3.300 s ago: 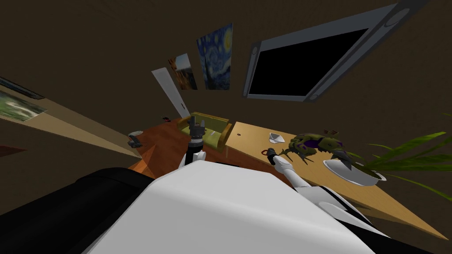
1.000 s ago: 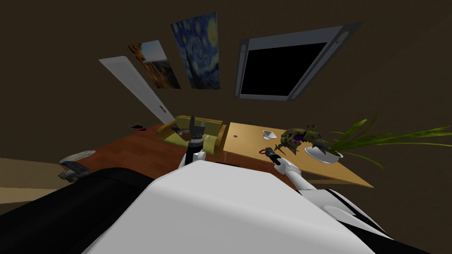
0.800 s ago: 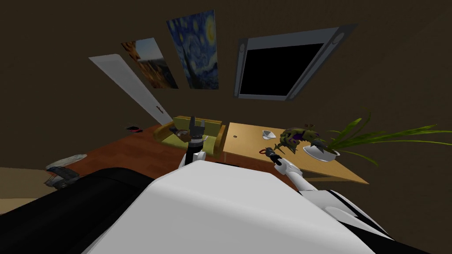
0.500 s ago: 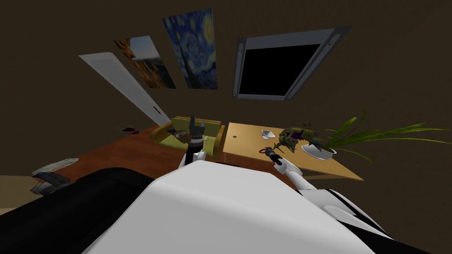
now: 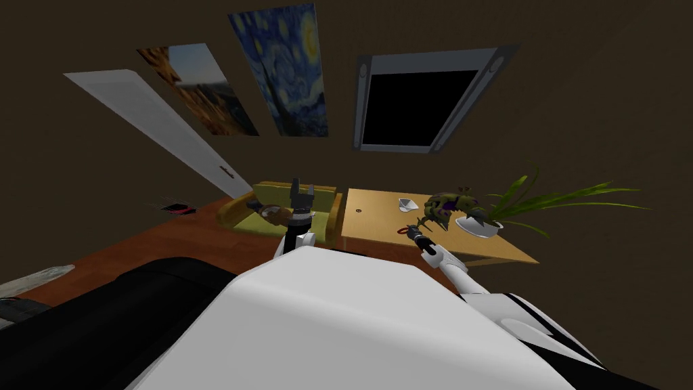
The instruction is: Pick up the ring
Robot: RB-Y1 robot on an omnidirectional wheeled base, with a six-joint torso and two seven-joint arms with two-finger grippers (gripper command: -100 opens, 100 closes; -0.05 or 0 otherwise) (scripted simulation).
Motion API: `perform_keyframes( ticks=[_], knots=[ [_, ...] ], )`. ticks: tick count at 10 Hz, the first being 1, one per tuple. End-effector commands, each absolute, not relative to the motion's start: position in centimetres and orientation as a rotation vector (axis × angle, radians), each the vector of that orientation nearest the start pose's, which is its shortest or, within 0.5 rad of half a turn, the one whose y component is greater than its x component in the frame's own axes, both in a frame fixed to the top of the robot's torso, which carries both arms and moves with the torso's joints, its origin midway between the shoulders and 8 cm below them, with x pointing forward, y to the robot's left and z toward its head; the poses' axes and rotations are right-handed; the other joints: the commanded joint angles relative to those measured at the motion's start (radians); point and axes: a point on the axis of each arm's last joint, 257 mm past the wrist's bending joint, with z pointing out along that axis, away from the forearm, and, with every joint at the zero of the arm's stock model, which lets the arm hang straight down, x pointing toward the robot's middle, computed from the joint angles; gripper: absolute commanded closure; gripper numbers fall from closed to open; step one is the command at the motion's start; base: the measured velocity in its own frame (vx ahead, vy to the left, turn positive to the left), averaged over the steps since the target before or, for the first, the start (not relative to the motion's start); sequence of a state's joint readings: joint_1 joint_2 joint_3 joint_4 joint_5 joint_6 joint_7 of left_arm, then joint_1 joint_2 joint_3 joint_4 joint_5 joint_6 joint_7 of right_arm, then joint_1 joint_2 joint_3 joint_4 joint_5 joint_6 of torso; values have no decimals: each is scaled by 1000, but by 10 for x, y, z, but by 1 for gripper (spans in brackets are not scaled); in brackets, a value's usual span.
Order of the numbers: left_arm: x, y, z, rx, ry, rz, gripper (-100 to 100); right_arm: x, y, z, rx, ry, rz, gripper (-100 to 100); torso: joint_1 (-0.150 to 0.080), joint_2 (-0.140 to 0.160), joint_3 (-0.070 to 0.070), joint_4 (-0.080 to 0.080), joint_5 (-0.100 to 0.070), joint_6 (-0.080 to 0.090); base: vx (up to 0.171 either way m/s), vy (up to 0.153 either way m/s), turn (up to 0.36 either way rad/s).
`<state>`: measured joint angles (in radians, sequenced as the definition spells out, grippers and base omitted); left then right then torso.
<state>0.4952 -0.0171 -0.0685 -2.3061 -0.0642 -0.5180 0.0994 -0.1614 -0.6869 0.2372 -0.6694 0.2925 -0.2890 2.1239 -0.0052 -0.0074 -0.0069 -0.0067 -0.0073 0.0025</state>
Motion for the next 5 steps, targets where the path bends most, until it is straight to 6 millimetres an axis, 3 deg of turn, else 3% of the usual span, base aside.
perform_keyframes(
  ticks=[1, 4, 5],
  knots=[
    [339, 249, 41, -635, 578, -1436, 0, 460, -523, -421, -1523, 1663, -1023, 100, 0, 0, 0, 0, 0, 0, 32, 48, 7],
    [339, 249, 41, -635, 578, -1436, 0, 461, -522, -421, -1548, 1645, -1036, 100, -4, 3, 2, 1, 0, -1, 2, 2, 19],
    [339, 249, 41, -635, 578, -1436, 0, 461, -522, -421, -1551, 1642, -1037, 0, -4, 3, 2, 1, 0, 0, 0, 0, 0]
  ],
)
